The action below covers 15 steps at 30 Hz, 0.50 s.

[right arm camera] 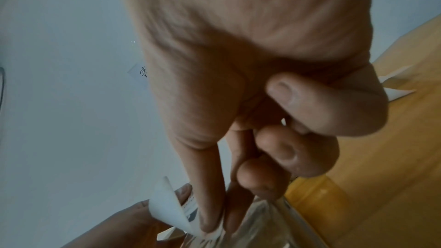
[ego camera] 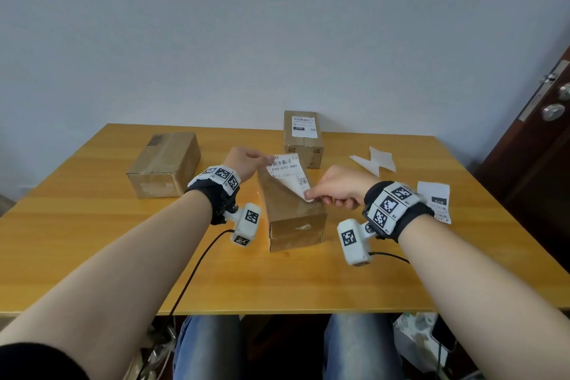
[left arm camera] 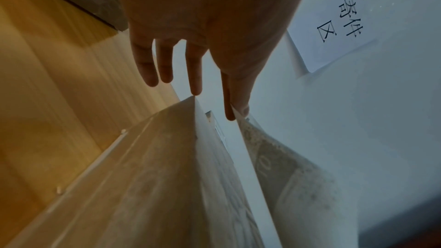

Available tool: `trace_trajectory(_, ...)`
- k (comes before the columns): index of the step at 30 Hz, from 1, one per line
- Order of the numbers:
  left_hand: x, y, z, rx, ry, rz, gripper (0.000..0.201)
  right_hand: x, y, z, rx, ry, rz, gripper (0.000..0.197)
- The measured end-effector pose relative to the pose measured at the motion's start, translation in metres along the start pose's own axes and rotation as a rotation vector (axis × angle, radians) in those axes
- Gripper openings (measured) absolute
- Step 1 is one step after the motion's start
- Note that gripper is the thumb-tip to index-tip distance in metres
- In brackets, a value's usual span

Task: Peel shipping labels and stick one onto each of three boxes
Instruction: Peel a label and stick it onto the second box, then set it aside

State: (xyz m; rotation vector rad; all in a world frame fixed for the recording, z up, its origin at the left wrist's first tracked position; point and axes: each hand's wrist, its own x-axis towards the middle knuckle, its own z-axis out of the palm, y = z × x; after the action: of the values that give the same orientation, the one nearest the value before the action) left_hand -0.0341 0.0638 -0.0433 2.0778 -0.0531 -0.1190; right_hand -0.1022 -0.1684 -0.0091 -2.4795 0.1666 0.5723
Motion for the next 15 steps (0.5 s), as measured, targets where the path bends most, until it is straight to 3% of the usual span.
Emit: trace_trajectory(15, 0.02, -0.002, 0.016, 0.067, -0.066, -0.043, 0.034, 0.006, -0.004, 0.004, -0.052, -0.011, 0.027, 0.036)
